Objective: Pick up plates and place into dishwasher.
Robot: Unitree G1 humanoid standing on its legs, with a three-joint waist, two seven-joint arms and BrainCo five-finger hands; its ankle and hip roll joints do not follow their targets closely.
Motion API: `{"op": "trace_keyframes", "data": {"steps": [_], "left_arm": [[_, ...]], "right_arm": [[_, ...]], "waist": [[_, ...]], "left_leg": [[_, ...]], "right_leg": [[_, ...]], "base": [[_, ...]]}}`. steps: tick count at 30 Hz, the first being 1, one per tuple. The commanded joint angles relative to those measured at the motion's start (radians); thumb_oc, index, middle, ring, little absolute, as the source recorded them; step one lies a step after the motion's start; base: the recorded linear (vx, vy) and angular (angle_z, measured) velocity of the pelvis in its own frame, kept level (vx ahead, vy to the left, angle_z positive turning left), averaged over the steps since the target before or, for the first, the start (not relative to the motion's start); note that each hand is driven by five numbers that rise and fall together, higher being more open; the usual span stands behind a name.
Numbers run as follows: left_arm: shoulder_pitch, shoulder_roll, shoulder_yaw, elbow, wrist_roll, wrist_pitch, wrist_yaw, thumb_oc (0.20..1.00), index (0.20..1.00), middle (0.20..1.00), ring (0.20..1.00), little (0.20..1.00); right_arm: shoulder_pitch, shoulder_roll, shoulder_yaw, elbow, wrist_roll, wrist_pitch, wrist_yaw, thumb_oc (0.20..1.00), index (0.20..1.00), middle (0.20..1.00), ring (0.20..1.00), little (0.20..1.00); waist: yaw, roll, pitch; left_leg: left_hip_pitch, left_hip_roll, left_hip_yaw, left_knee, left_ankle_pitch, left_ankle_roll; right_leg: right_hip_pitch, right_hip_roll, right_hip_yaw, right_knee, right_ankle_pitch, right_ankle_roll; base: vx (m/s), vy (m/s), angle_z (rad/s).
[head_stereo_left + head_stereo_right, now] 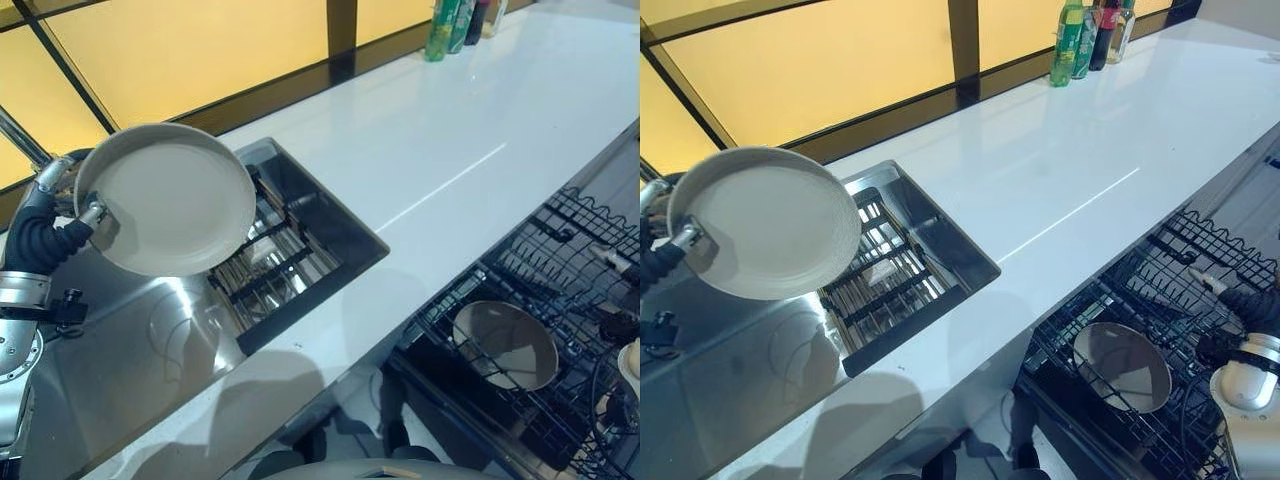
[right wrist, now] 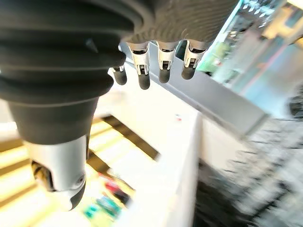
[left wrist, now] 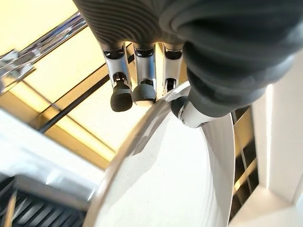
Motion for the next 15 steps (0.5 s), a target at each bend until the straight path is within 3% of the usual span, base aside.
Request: {"op": "trace_keyframes", "data": {"steps": [1,6,9,15], "left_arm": [[-0.061,0.023,0.025,-0.001,-0.001,-0.052,0.050,0.200,0.200,0.200,0.200,0.200],[-0.116,0.019,-0.041,-0.015,0.002,-0.036,0.056,0.200,0.200,0.200,0.200,0.200],[-0.169,0.009,-0.101,-0.018,0.014,-0.042,0.066,0.200,0.200,0.200,0.200,0.200],[-0.318,-0.032,-0.271,-0.014,0.037,-0.050,0.071,0.200,0.200,0.200,0.200,0.200]], "right_arm": [[-0.079,-0.048,-0.019,-0.096,0.012,-0.123,0.005,1.000,1.000,1.000,1.000,1.000],[-0.171,-0.073,0.082,-0.198,0.101,-0.238,0.168,1.000,1.000,1.000,1.000,1.000],[-0.247,-0.055,0.188,-0.229,0.202,-0.269,0.306,1.000,1.000,1.000,1.000,1.000],[-0.449,0.020,0.437,-0.238,0.264,-0.194,0.449,1.000,1.000,1.000,1.000,1.000]], "waist": [[0.031,-0.021,-0.028],[0.042,-0.026,-0.044],[0.052,-0.029,-0.053],[0.070,-0.036,-0.071]], "left_leg": [[-0.006,-0.035,-0.055,0.027,-0.016,0.042],[0.001,-0.035,-0.060,0.028,-0.018,0.041],[0.003,-0.038,-0.064,0.028,-0.018,0.040],[0.013,-0.043,-0.080,0.021,-0.010,0.043]], "right_leg": [[-0.036,0.041,0.004,0.080,-0.014,-0.006],[-0.027,0.040,-0.001,0.077,-0.015,-0.006],[-0.020,0.037,-0.006,0.073,-0.012,-0.006],[-0.003,0.033,-0.020,0.067,-0.008,-0.009]], "base": [[0.00,0.000,0.00],[0.00,0.000,0.00],[0.00,0.000,0.00],[0.00,-0.005,0.07]]}}
